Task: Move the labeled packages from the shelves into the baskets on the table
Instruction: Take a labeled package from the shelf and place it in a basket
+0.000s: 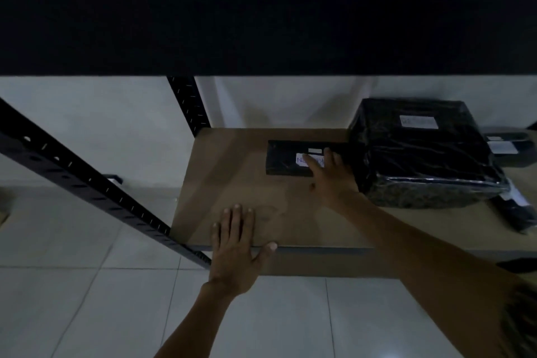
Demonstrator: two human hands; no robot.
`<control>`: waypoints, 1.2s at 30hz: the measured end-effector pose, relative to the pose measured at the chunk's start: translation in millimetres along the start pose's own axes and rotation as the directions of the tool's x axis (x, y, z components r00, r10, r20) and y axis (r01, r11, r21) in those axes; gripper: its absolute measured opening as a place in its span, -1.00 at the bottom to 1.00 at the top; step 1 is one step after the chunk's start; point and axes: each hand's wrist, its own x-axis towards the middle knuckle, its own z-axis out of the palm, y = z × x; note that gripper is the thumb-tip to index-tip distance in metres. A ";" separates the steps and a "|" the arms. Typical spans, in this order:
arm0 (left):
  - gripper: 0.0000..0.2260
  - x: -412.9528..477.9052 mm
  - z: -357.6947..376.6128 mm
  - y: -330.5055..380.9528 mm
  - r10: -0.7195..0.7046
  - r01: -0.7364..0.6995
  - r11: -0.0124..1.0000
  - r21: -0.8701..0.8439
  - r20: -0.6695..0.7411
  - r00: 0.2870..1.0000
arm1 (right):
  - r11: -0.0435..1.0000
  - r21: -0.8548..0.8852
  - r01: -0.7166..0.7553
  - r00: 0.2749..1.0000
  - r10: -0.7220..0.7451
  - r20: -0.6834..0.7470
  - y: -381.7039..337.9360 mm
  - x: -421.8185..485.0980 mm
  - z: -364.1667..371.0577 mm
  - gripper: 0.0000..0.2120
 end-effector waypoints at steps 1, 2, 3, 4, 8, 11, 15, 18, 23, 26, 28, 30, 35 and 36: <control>-0.22 -0.5 2.3 -0.5 0.000 -0.001 1.000 -0.008 -0.025 1.000 | 1.000 -0.008 0.023 0.999 -0.024 -0.048 -3.0 -1.9 -4.4 -0.36; -0.20 -0.7 4.2 -0.7 -0.005 0.004 1.000 -0.014 -0.040 0.999 | 0.999 -0.005 0.051 0.995 -0.051 -0.087 -5.9 -3.0 -8.1 -0.40; -0.19 -0.9 5.0 -0.3 -0.011 0.010 1.000 -0.016 -0.052 0.999 | 0.997 0.003 0.072 0.991 -0.071 -0.109 -8.0 -4.6 -11.1 -0.41; -0.17 -1.1 5.2 0.7 -0.014 0.013 1.000 -0.014 -0.057 0.998 | 0.997 0.011 0.081 0.990 -0.079 -0.120 -8.9 -6.8 -13.4 -0.41; -0.10 -0.7 3.5 1.0 -0.019 0.019 1.000 0.008 -0.056 0.998 | 0.999 0.034 0.008 1.000 -0.009 0.029 -9.6 -21.0 -19.0 -0.25; -0.09 -1.5 2.7 1.1 -0.020 0.021 1.000 0.012 -0.043 0.999 | 0.987 0.139 -0.086 0.993 0.073 0.096 -22.6 -33.5 -17.2 -0.10; -0.09 -1.4 3.7 1.8 -0.024 0.025 1.000 0.017 -0.052 0.998 | 0.957 0.262 -0.122 0.989 0.139 -0.049 -25.0 -41.6 -14.8 -0.44; -0.08 -1.6 3.4 1.0 -0.027 0.027 0.999 0.020 -0.031 0.999 | 0.968 -0.016 0.252 0.968 -0.252 -0.015 -12.6 -48.4 -12.9 -0.29; -0.08 -1.2 5.1 1.5 -0.027 0.028 0.999 0.019 -0.060 0.998 | 0.880 -0.193 0.435 0.898 -0.408 0.163 -4.3 -45.7 -11.4 -0.24; -0.11 -1.1 6.5 2.0 -0.040 0.042 0.999 0.027 -0.063 0.997 | 0.924 -0.161 0.347 0.936 -0.331 0.116 -14.5 -32.7 -17.6 -0.21; -0.09 -1.3 6.1 2.8 -0.054 0.056 0.998 0.031 -0.059 0.997 | 0.967 -0.071 0.243 0.968 -0.237 0.081 -22.1 -26.7 -17.6 -0.19; -0.09 -1.8 5.1 3.5 -0.060 0.061 0.998 0.031 -0.050 0.997 | 0.980 -0.058 0.192 0.981 -0.190 0.039 -26.9 -23.6 -16.6 -0.16; -0.12 -2.9 4.4 3.1 -0.056 0.058 0.997 0.051 -0.043 0.997 | 0.961 -0.134 0.243 0.967 -0.229 0.110 -12.0 -8.7 -14.0 0.12; -0.12 -2.7 4.5 2.9 -0.056 0.059 0.997 0.051 -0.047 0.997 | 0.967 -0.089 0.240 0.963 -0.225 0.152 -6.1 -5.8 -13.7 0.14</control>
